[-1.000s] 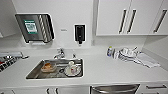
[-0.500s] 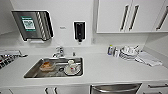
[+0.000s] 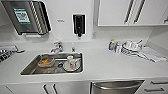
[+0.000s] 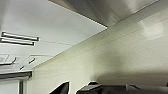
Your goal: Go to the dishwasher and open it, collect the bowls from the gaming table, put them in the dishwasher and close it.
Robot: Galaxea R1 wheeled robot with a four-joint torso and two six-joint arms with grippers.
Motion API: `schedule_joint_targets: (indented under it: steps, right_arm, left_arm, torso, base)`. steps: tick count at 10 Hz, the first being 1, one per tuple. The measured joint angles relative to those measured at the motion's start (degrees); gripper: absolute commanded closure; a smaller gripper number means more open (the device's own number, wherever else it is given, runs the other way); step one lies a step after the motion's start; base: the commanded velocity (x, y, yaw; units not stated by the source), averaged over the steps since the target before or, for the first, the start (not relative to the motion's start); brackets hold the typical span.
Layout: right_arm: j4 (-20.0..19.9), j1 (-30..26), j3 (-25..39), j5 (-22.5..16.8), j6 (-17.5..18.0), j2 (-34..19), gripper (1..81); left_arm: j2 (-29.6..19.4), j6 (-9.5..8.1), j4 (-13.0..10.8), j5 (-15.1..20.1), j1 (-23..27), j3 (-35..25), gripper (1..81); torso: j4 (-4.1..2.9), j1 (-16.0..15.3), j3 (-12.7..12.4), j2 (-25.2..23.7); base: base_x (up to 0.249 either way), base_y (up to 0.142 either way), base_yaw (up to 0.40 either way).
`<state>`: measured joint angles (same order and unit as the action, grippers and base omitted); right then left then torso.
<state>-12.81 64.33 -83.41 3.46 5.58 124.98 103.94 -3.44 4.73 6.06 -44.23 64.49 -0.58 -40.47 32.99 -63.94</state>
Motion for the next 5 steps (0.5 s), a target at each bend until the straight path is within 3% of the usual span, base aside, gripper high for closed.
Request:
schedule_joint_targets:
  steps: [5]
  right_arm:
    - [0.0, -5.4, 6.3, -0.2, 2.7, -7.2, 1.0]
  left_arm:
    - [0.1, -0.02, 0.0, 0.1, 0.3, 1.3, 1.0]
  torso:
    - [0.0, -0.2, 0.0, -0.1]
  base:
    - [0.0, 0.0, 0.0]
